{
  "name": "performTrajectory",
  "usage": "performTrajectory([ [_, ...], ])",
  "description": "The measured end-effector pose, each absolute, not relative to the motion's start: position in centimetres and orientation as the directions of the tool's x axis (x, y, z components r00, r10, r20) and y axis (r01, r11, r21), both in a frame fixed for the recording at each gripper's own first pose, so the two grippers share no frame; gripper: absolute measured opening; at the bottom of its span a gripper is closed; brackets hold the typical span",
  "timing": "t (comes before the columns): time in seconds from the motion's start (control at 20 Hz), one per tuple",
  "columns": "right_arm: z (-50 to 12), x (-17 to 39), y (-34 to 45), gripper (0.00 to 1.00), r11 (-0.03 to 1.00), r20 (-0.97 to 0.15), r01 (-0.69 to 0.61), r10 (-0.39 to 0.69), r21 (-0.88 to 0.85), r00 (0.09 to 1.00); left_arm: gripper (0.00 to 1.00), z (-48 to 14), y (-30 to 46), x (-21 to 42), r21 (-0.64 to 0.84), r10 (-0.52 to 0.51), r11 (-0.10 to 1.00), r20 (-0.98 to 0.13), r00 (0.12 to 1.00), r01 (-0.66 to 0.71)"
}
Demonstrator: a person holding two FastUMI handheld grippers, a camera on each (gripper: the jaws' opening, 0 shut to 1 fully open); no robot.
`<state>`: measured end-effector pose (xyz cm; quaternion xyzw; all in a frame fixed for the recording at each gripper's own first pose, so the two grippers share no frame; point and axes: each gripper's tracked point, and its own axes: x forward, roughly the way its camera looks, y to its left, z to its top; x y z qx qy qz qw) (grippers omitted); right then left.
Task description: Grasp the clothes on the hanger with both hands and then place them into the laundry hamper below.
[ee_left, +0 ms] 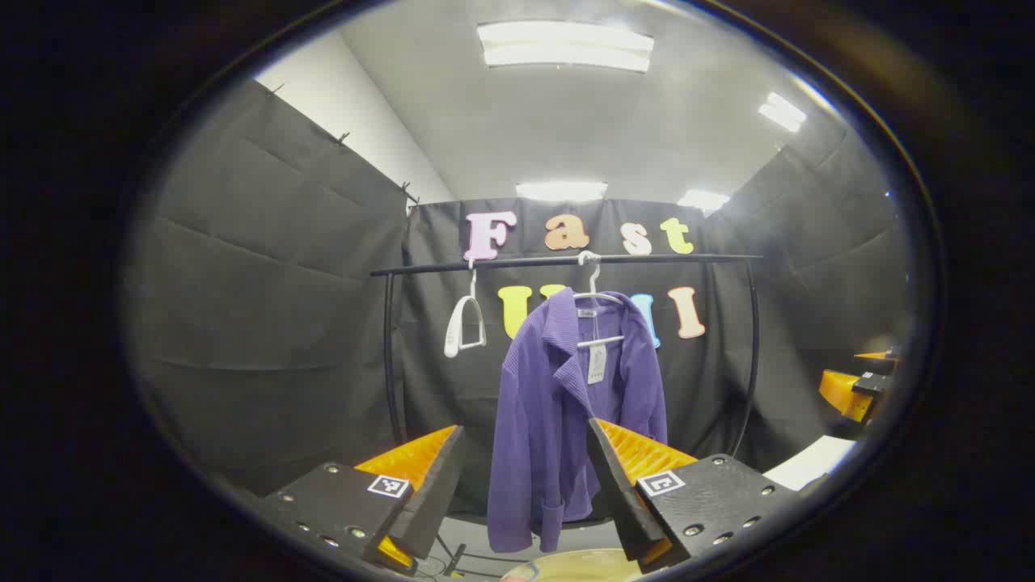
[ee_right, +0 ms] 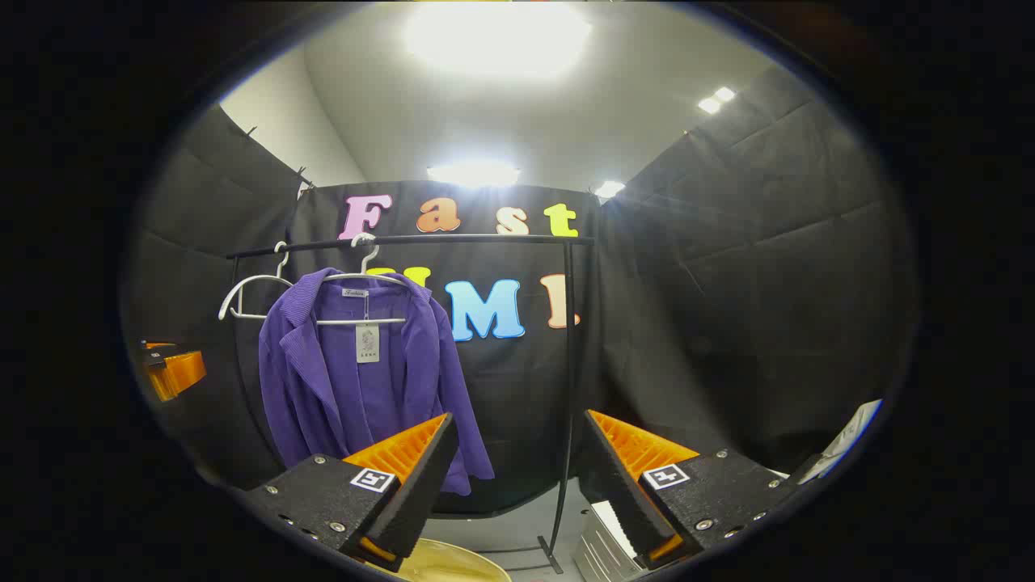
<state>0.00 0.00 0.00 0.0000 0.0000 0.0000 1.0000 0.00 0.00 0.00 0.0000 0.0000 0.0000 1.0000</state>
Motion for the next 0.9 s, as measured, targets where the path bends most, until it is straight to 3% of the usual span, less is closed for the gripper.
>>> performTrajectory([
  [0.25, -0.1, 0.4, 0.1, 0.95, 1.000, -0.003, -0.001, 0.001, -0.010, 1.000, 0.92, 0.2, -0.3, 0.5, -0.002, -0.008, 1.000, 0.003, 1.000, 0.008],
  [0.3, -0.1, 0.5, 0.1, 0.95, 1.000, -0.002, 0.000, 0.000, -0.013, 1.000, 0.86, 0.3, -0.3, 0.6, 0.000, -0.007, 1.000, 0.005, 1.000, 0.007],
  [0.9, 0.9, 3.1, 1.2, 0.95, 1.000, 0.007, -0.021, 0.021, 0.010, 1.000, 0.86, 0.8, -0.8, 2.7, -0.007, 0.004, 1.000, 0.003, 1.000, -0.004],
])
